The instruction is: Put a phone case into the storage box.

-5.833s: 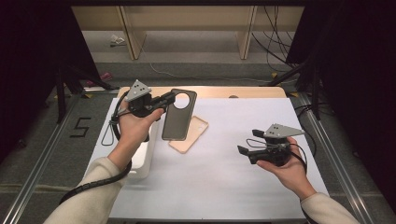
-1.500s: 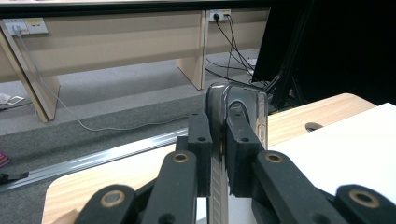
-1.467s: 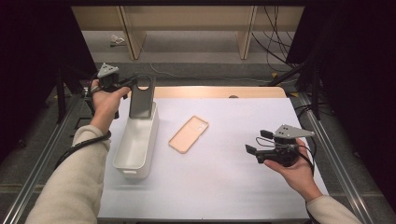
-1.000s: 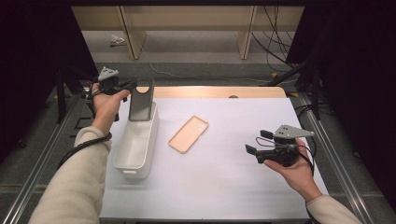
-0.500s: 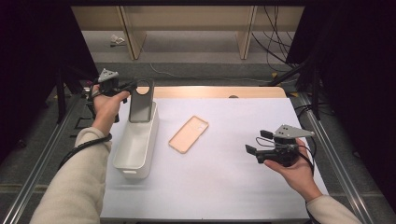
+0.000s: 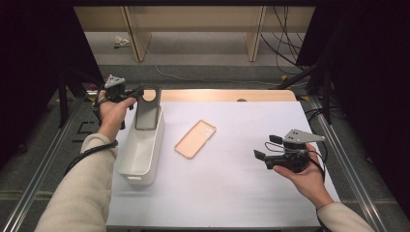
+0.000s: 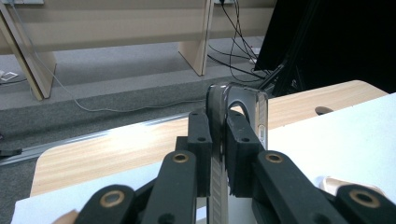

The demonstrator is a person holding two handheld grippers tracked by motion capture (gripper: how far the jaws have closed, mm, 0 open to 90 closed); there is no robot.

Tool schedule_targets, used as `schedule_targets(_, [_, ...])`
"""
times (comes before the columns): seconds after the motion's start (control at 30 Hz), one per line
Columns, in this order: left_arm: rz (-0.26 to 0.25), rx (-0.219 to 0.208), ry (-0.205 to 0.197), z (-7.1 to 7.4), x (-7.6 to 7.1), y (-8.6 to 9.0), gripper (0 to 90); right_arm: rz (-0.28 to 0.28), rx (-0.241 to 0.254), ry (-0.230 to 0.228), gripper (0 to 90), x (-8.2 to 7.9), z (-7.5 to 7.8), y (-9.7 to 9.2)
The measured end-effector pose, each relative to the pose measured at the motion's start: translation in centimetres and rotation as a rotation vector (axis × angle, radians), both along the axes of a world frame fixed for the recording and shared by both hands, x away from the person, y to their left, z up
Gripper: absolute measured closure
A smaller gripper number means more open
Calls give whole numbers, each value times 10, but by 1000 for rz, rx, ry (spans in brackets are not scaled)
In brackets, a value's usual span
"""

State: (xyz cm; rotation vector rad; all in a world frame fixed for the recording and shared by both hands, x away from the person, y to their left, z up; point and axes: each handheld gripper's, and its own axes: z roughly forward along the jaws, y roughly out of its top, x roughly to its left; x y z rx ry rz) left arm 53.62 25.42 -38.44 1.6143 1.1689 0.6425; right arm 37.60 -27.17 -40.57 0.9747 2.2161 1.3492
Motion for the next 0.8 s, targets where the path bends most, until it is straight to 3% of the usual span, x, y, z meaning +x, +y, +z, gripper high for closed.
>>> schedule_targets(0.6, [23,-24,20,-12,3,4,807,1,2,1,171,1,-1,0])
schedule_targets(0.8, [33,-9,33,-14,3,6,791,4,1,5,171,1,-1,1])
